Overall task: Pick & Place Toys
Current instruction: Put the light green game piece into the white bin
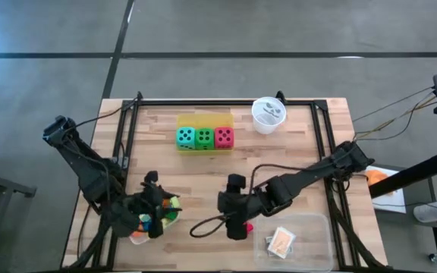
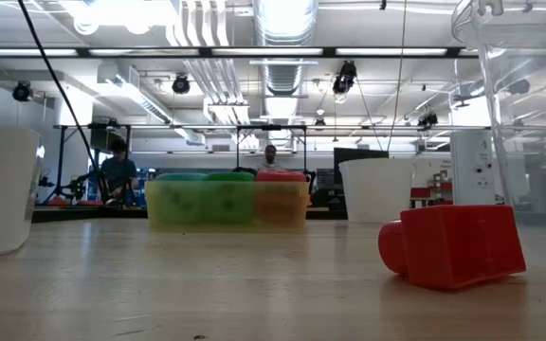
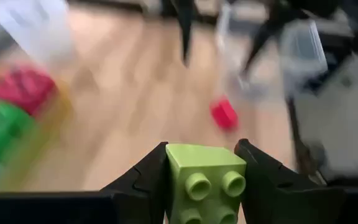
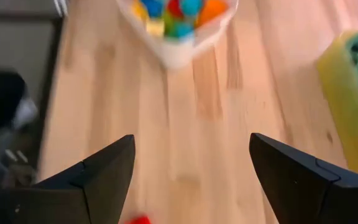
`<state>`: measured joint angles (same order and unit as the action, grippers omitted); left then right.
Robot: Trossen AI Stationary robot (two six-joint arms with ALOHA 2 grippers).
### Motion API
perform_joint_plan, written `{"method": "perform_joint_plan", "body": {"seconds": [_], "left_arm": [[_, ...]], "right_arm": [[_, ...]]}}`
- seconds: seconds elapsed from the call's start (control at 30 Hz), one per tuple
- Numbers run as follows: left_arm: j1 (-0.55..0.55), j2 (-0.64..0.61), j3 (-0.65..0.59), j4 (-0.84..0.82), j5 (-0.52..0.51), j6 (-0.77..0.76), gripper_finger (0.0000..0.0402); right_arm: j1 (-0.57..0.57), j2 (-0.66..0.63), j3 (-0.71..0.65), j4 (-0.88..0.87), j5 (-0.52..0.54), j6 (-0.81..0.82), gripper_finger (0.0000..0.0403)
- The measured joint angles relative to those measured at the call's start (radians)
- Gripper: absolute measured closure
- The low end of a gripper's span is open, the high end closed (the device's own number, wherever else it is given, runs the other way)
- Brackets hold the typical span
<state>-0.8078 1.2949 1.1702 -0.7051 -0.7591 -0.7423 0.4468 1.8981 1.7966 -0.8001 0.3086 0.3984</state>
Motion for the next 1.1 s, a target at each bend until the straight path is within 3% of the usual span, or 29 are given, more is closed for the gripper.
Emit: {"method": "perform_joint_plan", "body": {"seconds": [0.17,0.37,0.47,0.87,0.93,1.1], "left_arm": [[0.008,0.016,-0.031,-0.044,0.261,-0.104,0.0266],[0.016,0.036,-0.111,-0.186,0.441,-0.236,0.0266],[0.016,0.036,-0.172,-0.179,0.519,-0.254,0.0266],[0.016,0.036,-0.335,-0.141,0.760,-0.169,0.0266],[0.016,0.036,-0.341,-0.140,0.780,-0.202,0.0266],[0.031,0.036,-0.338,-0.137,0.778,-0.467,0.0266]], "right_arm": [[0.023,0.002,-0.116,0.032,-0.046,-0.008,0.0092],[0.054,0.006,-0.224,0.142,-0.082,-0.002,0.0092],[0.064,0.006,-0.239,0.149,-0.082,0.024,0.0092],[0.073,0.004,-0.263,0.146,-0.083,0.029,0.0092],[0.073,0.004,-0.268,0.143,-0.085,0.028,0.0092],[0.070,0.004,-0.269,0.124,-0.093,0.043,0.0092]]}}
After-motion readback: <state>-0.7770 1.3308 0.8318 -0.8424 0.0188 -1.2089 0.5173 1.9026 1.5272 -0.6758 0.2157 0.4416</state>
